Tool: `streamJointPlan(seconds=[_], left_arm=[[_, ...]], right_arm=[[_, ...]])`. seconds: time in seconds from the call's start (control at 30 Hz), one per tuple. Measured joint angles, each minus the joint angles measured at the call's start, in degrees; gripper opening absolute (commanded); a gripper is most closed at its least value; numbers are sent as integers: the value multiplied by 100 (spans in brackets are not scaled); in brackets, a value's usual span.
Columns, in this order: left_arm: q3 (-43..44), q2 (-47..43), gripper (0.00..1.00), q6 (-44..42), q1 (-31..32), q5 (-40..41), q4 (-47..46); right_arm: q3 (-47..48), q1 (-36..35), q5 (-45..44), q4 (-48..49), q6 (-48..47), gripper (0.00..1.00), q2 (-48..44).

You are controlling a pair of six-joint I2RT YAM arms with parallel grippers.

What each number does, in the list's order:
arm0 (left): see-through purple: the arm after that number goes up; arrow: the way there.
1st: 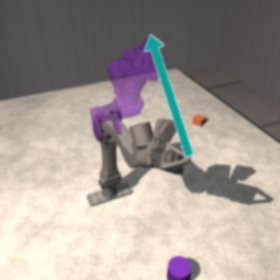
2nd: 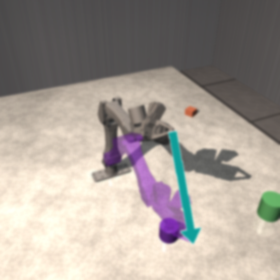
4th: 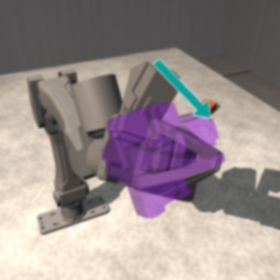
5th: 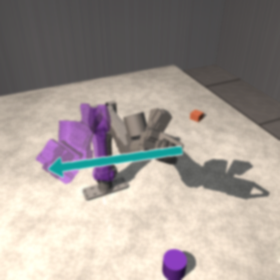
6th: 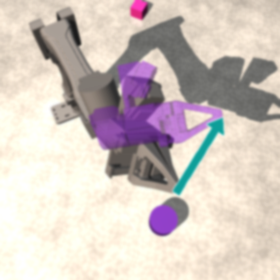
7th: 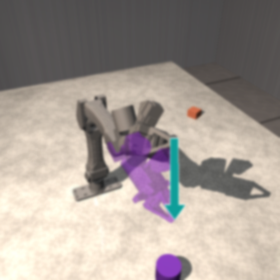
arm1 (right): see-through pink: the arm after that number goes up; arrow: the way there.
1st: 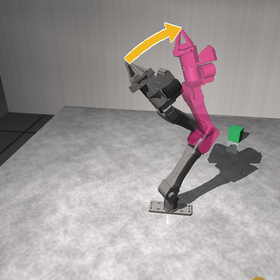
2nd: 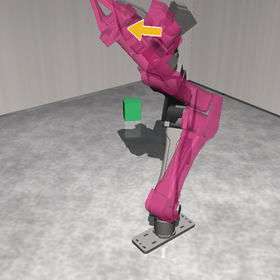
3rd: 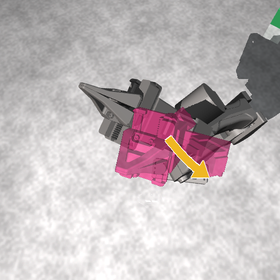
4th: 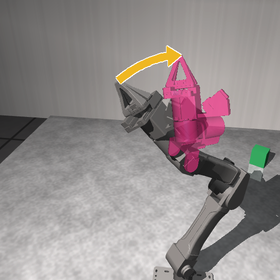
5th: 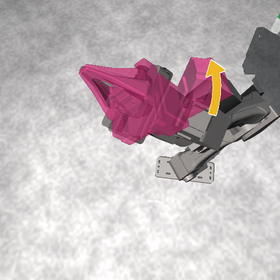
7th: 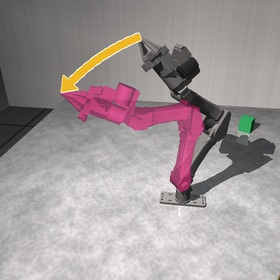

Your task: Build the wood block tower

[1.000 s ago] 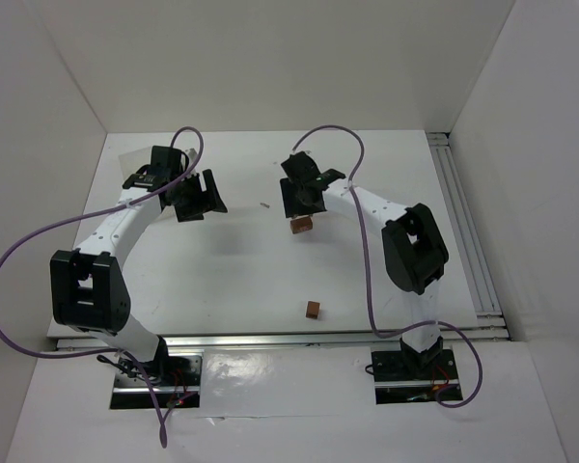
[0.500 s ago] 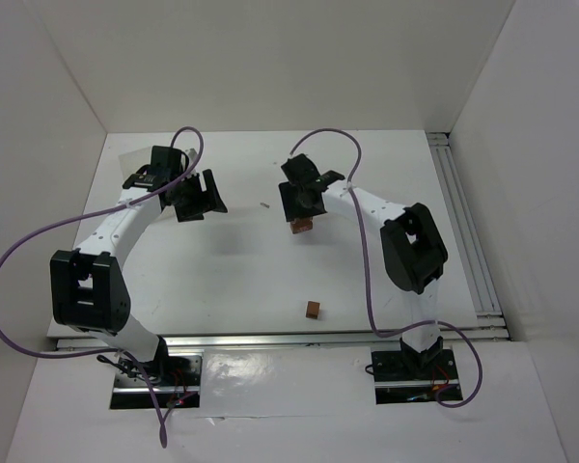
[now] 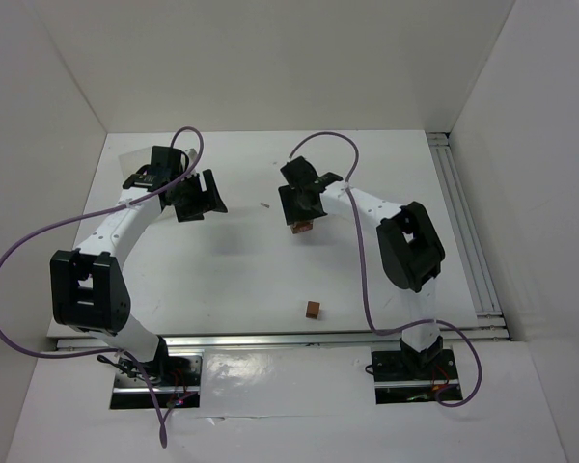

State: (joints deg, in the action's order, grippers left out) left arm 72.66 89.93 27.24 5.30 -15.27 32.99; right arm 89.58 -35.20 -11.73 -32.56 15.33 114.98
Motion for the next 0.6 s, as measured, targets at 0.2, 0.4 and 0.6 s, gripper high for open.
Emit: streamJointPlan(seconds=[0.2,0.4,0.6], left_arm=[[0,0,82,-2,0,0,0],[0,0,82,-2,0,0,0],[0,0,82,-2,0,0,0]], right_arm=[[-2,0,0,2,-2,58,57],[-2,0,0,2,-2,60,76],[-2,0,0,2,-26,61,76]])
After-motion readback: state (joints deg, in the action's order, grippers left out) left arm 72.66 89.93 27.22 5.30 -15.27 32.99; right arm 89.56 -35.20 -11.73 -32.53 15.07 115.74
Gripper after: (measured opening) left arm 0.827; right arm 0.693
